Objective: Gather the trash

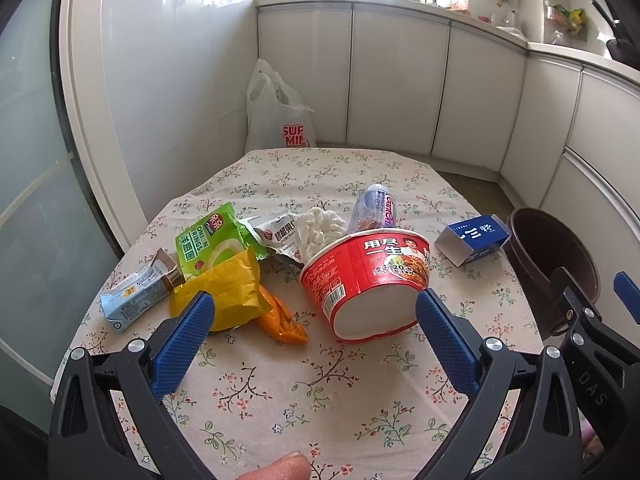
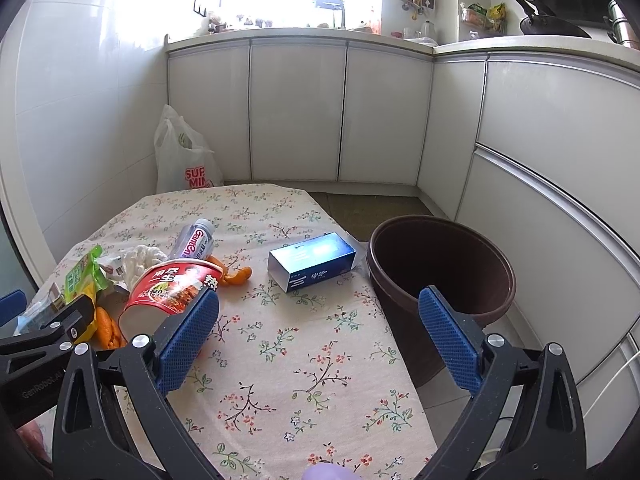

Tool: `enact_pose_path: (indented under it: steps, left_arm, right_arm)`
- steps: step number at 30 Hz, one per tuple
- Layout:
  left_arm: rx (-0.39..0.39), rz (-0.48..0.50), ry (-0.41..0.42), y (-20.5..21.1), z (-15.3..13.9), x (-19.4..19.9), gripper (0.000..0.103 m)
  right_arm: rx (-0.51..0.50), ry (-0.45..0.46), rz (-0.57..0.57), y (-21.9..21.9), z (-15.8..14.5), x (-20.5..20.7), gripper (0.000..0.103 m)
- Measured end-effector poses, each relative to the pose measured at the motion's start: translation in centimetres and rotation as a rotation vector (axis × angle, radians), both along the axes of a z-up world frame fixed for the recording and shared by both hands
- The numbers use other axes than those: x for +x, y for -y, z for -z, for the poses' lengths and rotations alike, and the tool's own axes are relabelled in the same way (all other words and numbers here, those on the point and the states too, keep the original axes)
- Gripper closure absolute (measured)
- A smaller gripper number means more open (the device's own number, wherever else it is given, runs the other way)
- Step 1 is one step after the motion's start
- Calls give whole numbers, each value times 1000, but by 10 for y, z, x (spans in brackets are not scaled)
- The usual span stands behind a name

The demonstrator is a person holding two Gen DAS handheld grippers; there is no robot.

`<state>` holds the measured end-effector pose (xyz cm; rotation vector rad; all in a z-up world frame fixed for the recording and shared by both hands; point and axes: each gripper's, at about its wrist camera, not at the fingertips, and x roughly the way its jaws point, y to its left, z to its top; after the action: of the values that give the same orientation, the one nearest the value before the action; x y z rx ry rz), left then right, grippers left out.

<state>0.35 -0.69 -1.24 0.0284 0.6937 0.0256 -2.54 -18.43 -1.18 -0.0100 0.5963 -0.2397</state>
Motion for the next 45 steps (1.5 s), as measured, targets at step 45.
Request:
enact_pose_path:
  steps: [45]
  left_arm:
    - [-32, -59, -608, -79, 80, 145, 7]
  right_arm:
    - [231, -328, -112, 35, 39, 84, 7]
